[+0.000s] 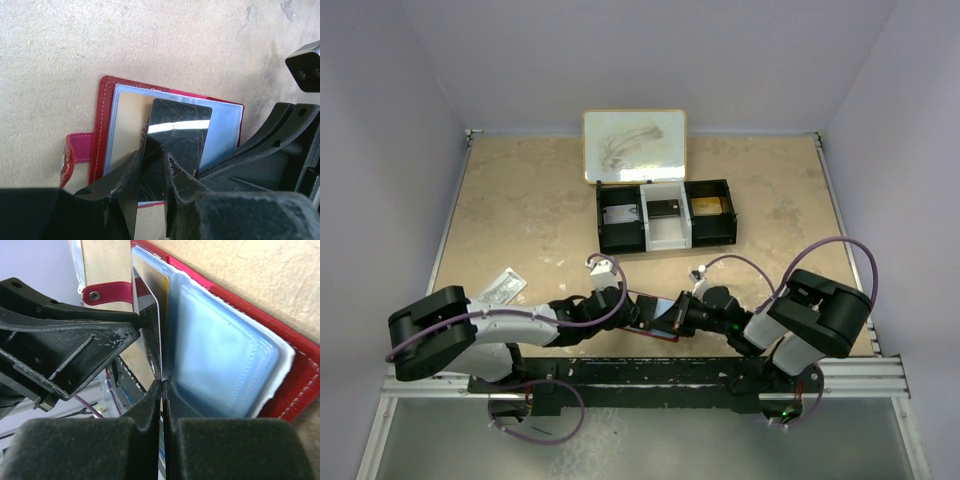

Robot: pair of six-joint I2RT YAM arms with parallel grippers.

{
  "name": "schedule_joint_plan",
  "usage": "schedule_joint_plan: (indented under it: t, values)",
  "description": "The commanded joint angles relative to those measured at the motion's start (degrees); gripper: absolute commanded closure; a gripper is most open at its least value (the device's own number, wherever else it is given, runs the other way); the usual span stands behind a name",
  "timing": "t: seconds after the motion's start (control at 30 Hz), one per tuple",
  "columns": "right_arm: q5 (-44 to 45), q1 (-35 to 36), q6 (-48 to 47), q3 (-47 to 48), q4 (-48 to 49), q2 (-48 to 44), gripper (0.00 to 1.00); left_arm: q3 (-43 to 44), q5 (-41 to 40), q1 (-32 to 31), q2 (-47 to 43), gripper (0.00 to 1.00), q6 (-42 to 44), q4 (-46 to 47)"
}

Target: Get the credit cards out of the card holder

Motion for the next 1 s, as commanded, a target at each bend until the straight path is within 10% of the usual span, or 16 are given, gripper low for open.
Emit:
schedule_joint_plan:
  t: [0.0,0.97]
  values:
    - [1.7,0.1,-2.2,1.2,-3.7,-1.7,0.97,1.7,2.0,0.0,1.1,0.81,2.2,2.0]
    - [8.3,-1.0,-3.0,4.9,-19.0,-10.2,0.72,2.6,5.3,-1.2,4.8,0.94,6.5,-0.5]
